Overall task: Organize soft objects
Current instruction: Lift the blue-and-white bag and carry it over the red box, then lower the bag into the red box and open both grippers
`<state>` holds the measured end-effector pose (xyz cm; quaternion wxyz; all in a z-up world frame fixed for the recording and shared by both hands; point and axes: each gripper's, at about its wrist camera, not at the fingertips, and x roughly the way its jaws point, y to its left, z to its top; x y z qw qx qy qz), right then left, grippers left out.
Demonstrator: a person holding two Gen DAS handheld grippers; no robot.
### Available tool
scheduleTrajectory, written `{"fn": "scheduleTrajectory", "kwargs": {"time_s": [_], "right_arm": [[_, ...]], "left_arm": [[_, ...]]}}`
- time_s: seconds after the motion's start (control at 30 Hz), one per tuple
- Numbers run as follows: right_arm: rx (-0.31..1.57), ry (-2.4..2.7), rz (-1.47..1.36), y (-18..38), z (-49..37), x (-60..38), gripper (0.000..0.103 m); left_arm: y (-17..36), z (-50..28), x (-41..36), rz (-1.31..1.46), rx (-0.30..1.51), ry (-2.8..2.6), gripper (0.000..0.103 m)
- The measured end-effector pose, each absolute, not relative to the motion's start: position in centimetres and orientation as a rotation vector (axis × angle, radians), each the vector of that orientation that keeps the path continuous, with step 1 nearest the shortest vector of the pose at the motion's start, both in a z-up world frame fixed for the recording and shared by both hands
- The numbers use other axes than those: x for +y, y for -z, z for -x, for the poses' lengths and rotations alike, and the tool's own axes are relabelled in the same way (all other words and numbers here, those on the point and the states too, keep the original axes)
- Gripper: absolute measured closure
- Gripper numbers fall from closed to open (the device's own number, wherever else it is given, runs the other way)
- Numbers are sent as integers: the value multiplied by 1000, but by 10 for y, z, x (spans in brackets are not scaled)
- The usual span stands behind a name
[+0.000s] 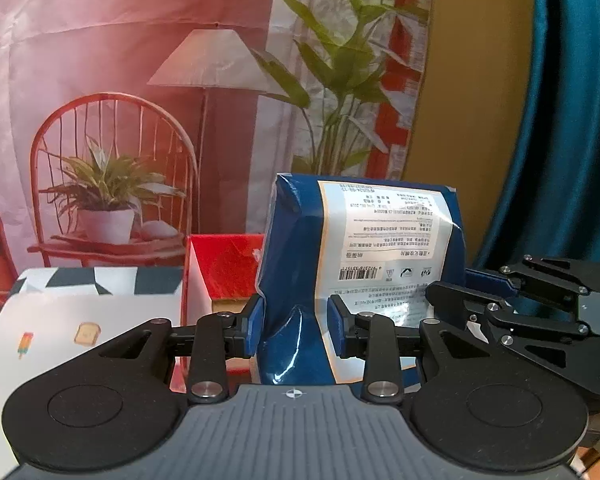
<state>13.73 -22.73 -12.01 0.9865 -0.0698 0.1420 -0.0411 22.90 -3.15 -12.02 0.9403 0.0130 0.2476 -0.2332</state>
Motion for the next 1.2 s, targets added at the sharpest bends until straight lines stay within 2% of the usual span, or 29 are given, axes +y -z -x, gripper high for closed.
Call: {"fn": "scheduleTrajectory", "kwargs": {"time_s": [0.67,1.1,1.2], "right_arm": [[382,127,126,173,-245,-298,87],[514,141,23,203,-257,-314,88],[522,153,27,207,-255,-312,87]], "left_arm": [[164,-350,-70,-81,648,436,67],[194,-358,-78,-87,747,440,65],[194,-351,-76,-99,725,422,54]]}}
